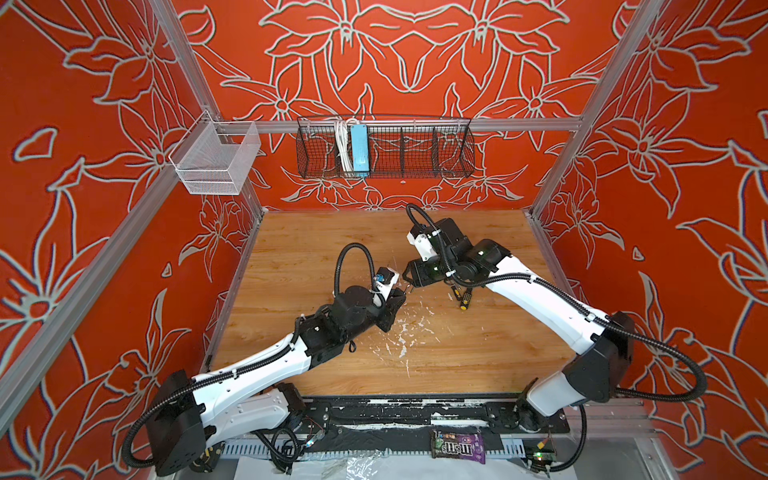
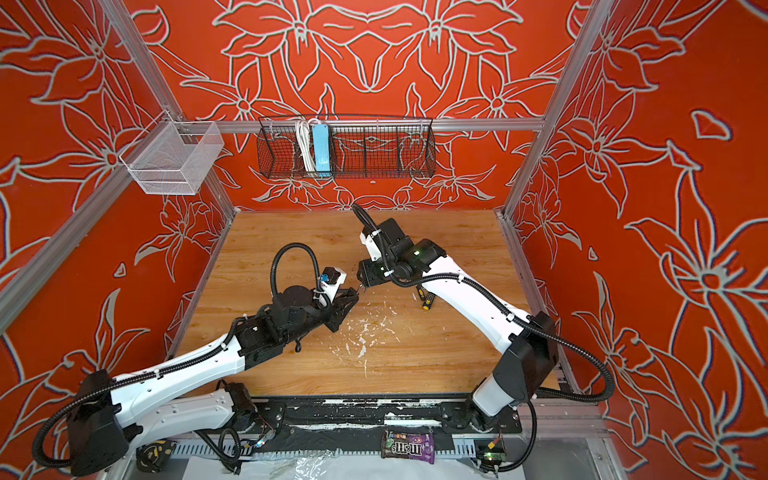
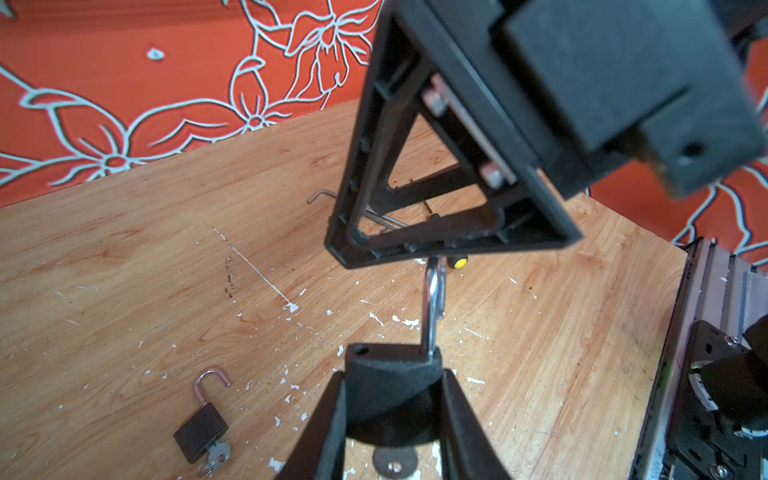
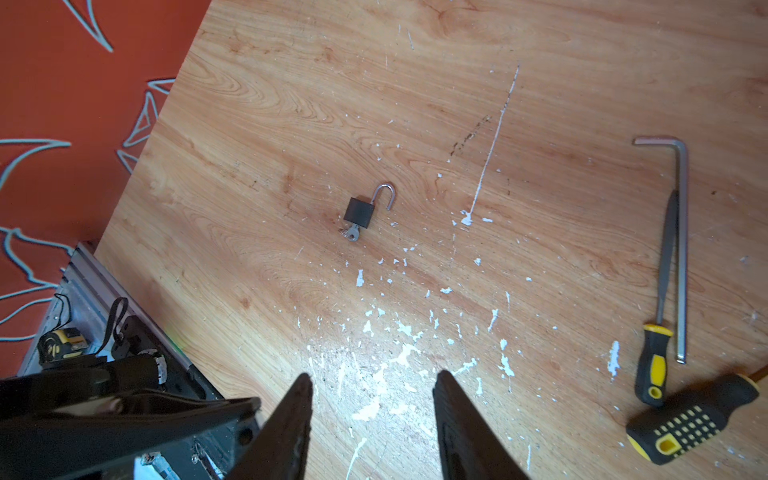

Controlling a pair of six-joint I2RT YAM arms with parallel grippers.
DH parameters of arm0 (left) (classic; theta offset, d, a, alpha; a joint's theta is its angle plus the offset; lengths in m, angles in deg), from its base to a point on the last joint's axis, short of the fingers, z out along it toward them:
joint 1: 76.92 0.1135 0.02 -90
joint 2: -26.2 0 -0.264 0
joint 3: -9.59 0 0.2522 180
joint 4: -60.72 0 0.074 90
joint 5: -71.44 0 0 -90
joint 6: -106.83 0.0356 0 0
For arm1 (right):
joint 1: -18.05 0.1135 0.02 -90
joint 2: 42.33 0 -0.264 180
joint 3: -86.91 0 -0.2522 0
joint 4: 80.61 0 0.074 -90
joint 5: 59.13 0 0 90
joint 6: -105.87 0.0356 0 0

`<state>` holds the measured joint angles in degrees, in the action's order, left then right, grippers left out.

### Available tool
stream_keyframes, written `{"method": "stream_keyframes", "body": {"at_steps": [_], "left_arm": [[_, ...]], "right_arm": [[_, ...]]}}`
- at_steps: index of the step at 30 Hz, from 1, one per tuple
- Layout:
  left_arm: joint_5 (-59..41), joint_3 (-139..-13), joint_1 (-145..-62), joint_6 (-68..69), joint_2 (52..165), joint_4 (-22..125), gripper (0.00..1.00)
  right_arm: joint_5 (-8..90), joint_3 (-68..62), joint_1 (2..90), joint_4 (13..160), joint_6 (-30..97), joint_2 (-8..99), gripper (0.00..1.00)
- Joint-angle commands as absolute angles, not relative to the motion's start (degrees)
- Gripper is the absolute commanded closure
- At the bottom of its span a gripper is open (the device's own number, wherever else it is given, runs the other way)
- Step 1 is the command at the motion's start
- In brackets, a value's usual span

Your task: Unlock with the key

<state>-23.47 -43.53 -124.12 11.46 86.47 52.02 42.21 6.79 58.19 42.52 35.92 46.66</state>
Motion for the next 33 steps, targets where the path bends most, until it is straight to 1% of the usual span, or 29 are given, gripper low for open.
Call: {"method": "stream_keyframes", "body": {"at_steps": [1, 3, 11, 17, 22, 27, 33], "left_arm": [[-24.3, -43.3, -123.9, 11.5, 86.5, 55.4, 1.0], [-24.5, -43.4, -123.9, 11.3, 86.5, 55.5, 1.0], [-25.0, -43.6, -123.9, 10.7, 86.5, 55.5, 1.0], [-25.8, -44.2, -123.9, 9.9, 86.8, 54.7, 1.0], [-26.2, -47.7, -123.9, 7.7, 87.9, 50.2, 1.0], [-25.2, -49.1, -123.9, 5.3, 89.1, 48.6, 1.0], [-24.2, -51.0, -124.0, -0.1, 88.6, 44.5, 1.0]], "right_arm": [[42.4, 4.9, 57.7, 41.0, 34.7, 44.3, 0.51], [44.1, 3.6, 57.6, 42.4, 34.7, 43.4, 0.51], [45.1, 1.0, 57.2, 43.4, 35.2, 41.0, 0.51], [47.4, -2.4, 56.5, 47.1, 36.4, 37.9, 0.51], [48.4, -7.5, 55.2, 50.8, 37.9, 35.7, 0.51], [49.7, -13.4, 53.9, 56.3, 39.6, 30.6, 0.51], [48.0, -17.7, 51.9, 56.2, 40.2, 25.5, 0.5]]}}
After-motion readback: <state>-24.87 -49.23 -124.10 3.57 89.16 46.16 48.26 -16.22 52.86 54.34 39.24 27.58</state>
